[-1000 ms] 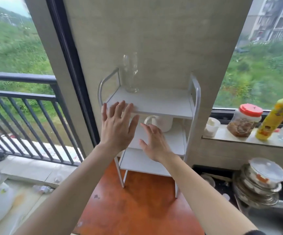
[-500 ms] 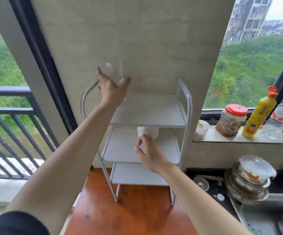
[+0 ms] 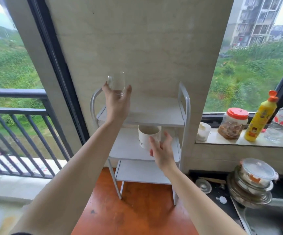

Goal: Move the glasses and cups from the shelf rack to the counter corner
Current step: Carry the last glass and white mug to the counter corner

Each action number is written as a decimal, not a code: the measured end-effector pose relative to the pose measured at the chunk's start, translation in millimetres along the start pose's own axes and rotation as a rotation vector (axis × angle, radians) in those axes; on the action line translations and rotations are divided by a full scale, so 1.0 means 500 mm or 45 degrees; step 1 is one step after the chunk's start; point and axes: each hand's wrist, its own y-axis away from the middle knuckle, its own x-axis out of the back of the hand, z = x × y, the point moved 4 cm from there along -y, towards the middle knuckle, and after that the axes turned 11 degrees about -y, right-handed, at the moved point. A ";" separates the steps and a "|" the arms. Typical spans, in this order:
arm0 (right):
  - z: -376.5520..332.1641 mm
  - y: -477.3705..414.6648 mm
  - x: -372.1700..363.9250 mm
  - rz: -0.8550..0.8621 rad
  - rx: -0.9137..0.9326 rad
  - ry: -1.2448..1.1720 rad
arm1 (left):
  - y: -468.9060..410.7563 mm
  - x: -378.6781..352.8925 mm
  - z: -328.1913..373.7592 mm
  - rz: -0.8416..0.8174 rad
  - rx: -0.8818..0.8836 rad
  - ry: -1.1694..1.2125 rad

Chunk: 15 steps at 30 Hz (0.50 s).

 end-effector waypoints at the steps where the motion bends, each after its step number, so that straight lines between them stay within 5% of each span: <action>1: 0.002 0.006 0.001 0.038 -0.012 0.006 | 0.023 0.016 0.003 0.024 -0.007 0.019; 8: 0.018 0.113 0.008 0.154 0.112 0.134 | 0.193 0.151 -0.008 0.234 -0.077 0.152; 15: 0.075 0.280 0.087 0.314 0.120 0.124 | 0.422 0.140 -0.186 0.015 0.123 0.032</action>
